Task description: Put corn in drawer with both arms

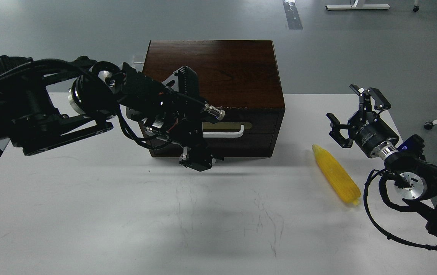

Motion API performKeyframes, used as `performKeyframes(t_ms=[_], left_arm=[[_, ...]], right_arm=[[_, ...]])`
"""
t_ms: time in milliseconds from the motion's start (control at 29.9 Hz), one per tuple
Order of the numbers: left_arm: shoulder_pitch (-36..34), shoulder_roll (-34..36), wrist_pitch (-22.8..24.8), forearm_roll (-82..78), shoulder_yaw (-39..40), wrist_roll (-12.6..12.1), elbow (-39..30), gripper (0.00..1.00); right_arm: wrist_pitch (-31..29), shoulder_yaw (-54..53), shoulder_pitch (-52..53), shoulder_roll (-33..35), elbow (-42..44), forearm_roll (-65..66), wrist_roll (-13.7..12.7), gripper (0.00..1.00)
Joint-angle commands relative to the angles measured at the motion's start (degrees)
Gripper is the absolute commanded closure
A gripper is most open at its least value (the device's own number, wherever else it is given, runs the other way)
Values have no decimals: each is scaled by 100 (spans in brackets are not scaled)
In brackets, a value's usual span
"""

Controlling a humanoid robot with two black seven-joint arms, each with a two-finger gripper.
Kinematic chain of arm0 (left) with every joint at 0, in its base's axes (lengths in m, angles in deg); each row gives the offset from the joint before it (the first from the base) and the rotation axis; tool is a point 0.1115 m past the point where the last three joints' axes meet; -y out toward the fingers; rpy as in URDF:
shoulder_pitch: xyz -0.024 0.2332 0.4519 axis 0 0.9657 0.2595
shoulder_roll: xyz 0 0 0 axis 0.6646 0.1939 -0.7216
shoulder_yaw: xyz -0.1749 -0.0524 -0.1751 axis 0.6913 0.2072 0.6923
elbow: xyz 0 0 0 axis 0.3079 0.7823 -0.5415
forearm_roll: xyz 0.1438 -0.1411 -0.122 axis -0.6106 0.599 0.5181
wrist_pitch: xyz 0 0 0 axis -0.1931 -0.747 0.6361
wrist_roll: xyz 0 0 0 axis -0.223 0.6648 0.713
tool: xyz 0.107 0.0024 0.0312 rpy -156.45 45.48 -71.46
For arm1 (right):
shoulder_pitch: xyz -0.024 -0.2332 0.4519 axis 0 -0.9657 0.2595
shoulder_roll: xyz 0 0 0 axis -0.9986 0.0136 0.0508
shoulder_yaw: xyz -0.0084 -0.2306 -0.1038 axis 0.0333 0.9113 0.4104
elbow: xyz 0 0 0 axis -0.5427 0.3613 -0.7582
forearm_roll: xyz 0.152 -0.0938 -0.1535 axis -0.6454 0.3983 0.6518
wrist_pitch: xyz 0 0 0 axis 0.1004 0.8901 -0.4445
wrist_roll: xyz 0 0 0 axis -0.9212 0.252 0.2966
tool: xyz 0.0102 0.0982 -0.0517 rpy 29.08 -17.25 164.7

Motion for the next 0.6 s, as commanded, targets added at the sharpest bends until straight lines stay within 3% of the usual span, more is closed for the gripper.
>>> performKeyframes(t_ms=[0,569], left_arm=[[2,0,0,0,-63,1,0,2],[-25,-439,0,0,-283,1,562,2]], right_arm=[[-4,-8,32,-3,-6,0,0,0],[-4,-78,59,24,3,0,0,0]])
